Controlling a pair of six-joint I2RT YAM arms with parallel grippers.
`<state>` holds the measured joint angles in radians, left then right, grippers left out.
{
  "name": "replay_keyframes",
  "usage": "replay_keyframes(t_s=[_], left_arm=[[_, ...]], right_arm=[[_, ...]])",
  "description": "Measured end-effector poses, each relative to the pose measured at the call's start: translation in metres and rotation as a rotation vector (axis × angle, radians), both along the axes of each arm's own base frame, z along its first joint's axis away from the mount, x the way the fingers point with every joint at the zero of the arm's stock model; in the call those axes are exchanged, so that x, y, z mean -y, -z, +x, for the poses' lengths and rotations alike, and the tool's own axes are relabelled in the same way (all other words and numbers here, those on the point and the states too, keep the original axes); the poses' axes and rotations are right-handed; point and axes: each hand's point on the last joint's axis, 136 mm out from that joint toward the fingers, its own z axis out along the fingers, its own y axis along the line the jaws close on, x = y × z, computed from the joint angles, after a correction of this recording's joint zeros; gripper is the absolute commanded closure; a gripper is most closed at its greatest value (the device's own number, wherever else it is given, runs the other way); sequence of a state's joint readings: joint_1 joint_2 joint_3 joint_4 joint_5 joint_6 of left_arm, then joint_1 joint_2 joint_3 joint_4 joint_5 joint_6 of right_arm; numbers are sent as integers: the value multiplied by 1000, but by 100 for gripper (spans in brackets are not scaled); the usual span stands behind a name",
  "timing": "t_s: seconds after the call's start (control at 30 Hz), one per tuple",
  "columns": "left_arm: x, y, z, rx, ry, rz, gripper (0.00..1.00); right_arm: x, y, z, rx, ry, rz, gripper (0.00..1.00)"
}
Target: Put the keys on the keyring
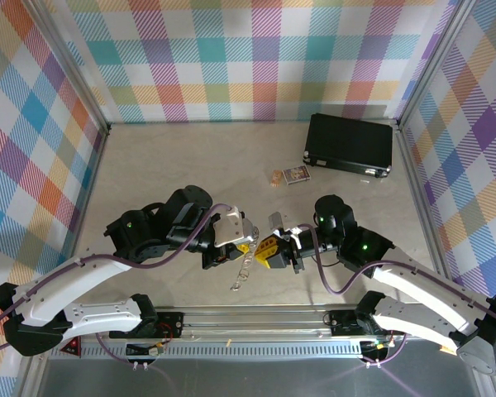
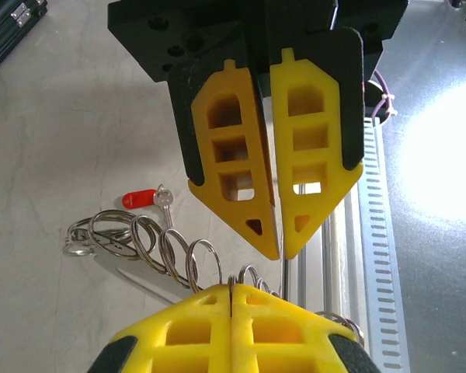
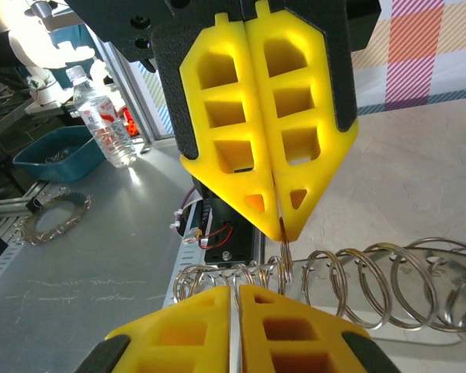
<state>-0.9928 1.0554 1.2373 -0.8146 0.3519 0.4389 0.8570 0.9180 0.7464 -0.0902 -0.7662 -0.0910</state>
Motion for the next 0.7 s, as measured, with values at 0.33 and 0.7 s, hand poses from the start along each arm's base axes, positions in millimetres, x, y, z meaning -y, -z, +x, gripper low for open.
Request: replay_keyframes(t_s=[0.33,0.7], left_arm=[[0,0,-2,-5,7,-3,100],[0,0,-2,-9,11,-2,100]], right_arm=[[-6,-1,5,-15,4,13,81],[-9,-4,5,-24,-7,28,82]])
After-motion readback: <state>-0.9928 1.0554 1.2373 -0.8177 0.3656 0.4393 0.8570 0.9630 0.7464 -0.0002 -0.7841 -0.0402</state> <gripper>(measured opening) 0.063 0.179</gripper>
